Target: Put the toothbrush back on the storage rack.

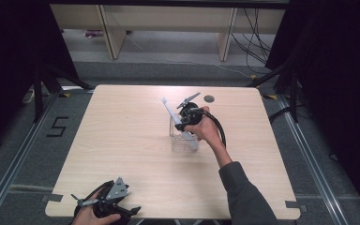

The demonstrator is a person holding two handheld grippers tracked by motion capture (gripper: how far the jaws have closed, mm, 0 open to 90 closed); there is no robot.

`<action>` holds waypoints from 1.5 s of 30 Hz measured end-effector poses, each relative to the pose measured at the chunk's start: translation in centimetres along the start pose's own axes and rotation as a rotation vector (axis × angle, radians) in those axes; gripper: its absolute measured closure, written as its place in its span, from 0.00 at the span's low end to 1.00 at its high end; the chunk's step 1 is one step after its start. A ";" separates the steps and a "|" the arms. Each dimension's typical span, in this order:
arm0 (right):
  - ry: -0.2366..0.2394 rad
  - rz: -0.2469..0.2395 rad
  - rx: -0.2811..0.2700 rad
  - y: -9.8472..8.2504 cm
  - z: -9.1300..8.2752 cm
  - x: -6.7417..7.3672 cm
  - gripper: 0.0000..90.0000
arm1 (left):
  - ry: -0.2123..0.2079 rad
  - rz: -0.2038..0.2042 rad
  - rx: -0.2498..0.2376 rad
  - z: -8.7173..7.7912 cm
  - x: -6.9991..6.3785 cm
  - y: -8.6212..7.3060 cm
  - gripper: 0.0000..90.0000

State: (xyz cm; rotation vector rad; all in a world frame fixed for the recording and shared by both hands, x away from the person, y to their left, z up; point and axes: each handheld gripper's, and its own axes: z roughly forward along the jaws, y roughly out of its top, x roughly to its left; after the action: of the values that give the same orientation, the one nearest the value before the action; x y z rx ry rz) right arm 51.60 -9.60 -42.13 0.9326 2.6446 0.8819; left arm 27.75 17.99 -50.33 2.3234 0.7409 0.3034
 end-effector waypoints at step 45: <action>-0.005 0.016 -0.150 -1.1 -5.1 0.3 0.44 | 0.004 0.010 0.003 0.0 0.2 0.0 0.17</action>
State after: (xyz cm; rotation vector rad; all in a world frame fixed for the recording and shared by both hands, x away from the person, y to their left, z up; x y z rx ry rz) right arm 48.95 -12.53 -38.66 0.9181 2.5289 1.0637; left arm 27.91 18.10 -50.29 2.3310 0.7321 0.3120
